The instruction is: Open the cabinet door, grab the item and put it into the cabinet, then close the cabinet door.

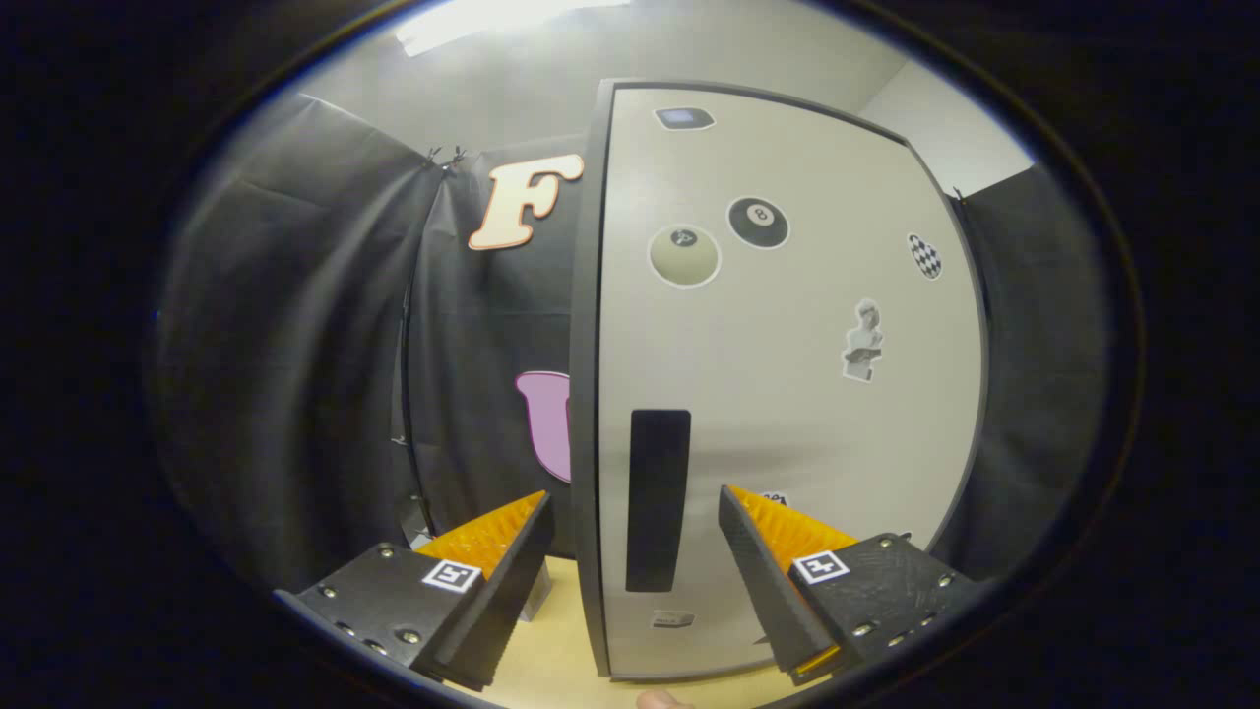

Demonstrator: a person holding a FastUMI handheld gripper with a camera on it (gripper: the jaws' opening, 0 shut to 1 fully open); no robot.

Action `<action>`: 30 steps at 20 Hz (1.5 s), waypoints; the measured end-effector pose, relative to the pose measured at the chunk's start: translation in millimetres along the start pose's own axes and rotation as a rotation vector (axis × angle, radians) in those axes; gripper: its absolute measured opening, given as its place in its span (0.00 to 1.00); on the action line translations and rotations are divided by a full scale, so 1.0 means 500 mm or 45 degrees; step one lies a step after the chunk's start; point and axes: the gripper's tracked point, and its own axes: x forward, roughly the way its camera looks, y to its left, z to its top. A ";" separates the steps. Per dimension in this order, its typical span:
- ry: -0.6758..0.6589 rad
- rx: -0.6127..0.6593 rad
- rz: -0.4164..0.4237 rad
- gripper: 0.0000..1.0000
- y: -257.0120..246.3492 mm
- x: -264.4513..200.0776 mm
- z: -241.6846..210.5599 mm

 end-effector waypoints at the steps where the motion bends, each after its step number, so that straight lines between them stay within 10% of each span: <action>1: -0.001 -0.009 -0.011 0.99 -0.004 0.006 -0.002; 10: 0.025 -0.010 -0.110 0.98 -0.050 0.073 -0.021; 19: 0.006 -0.048 -0.073 0.77 -0.044 0.080 -0.027; 25: 0.029 -0.001 -0.066 0.29 -0.025 0.071 -0.038; 30: 0.046 0.013 -0.083 0.21 -0.025 0.064 -0.040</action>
